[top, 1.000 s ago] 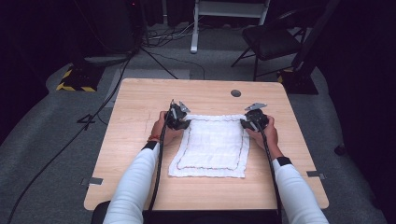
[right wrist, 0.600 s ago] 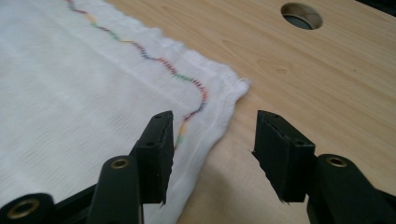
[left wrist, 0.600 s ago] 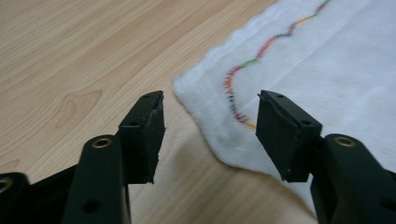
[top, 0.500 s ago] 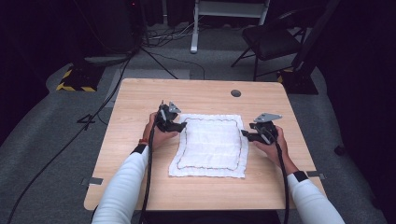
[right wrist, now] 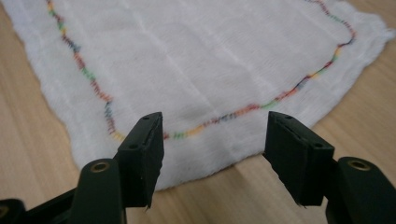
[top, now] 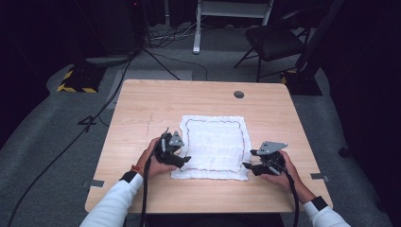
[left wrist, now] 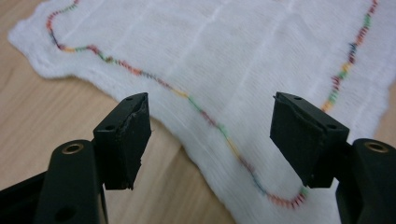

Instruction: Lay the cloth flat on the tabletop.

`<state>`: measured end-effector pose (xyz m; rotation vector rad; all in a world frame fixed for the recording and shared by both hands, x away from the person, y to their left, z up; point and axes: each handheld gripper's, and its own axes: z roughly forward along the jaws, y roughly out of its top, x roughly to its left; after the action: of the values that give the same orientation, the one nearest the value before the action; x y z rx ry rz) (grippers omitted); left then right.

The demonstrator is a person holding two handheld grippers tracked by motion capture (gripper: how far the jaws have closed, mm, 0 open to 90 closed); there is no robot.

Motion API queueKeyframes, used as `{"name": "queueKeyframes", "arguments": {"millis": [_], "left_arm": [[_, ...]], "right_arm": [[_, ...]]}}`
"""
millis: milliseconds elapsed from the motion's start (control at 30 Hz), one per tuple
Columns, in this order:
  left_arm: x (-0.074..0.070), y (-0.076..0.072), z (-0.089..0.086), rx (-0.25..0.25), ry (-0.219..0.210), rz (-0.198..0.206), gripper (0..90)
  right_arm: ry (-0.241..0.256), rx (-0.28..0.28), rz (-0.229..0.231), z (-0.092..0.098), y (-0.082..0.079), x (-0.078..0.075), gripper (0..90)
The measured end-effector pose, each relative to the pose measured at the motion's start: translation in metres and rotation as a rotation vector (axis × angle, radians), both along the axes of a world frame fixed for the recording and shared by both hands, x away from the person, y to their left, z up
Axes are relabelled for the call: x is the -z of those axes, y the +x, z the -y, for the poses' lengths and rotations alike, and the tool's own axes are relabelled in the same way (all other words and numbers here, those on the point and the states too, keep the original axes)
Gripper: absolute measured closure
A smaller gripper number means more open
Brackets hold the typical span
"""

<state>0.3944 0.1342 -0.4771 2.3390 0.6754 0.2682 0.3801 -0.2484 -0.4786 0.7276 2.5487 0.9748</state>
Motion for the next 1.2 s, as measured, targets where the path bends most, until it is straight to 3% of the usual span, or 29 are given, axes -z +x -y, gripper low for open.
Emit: {"name": "queueKeyframes", "arguments": {"millis": [100, 200, 367, 467, 567, 667, 767, 833, 933, 1067, 1200], "left_arm": [[0.007, -0.011, -0.006, -0.009, 0.042, -0.009, 28.8], [0.012, -0.02, -0.014, -0.018, 0.044, -0.035, 27.9], [0.014, -0.031, -0.017, -0.03, 0.04, -0.028, 28.4], [0.014, -0.033, -0.012, -0.019, 0.039, -0.023, 28.4], [0.015, -0.034, -0.009, -0.018, 0.038, -0.027, 28.5], [0.014, -0.034, -0.008, -0.018, 0.043, -0.023, 28.1], [0.015, -0.033, -0.008, -0.024, 0.04, -0.031, 27.1], [0.015, -0.033, -0.007, -0.018, 0.038, -0.03, 27.1], [0.015, -0.034, -0.006, -0.01, 0.034, -0.016, 27.1], [0.015, -0.035, -0.005, -0.007, 0.046, -0.006, 27.0], [0.014, -0.036, -0.004, -0.016, 0.06, 0.004, 24.0]], "right_arm": [[-0.026, -0.002, -0.01, 0.003, -0.003, 0.007, 35.5], [-0.016, 0.016, -0.032, 0.009, -0.004, 0.01, 33.8], [-0.039, 0.033, -0.025, 0.022, -0.007, 0.01, 32.5], [-0.033, 0.047, -0.027, 0.027, -0.008, 0.011, 32.7], [-0.045, 0.051, 0.007, 0.026, -0.011, 0.008, 33.4], [0.016, 0.027, 0.021, 0.014, -0.012, 0.0, 33.6], [0.005, 0.012, 0.03, 0.006, -0.012, 0.0, 33.6], [-0.013, -0.023, 0.012, -0.006, -0.012, 0.003, 33.5], [-0.051, -0.029, 0.002, -0.011, -0.011, 0.009, 34.6], [-0.028, -0.004, -0.034, 0.0, -0.01, 0.01, 33.8], [-0.014, 0.013, -0.041, 0.011, -0.015, 0.011, 35.6]]}}
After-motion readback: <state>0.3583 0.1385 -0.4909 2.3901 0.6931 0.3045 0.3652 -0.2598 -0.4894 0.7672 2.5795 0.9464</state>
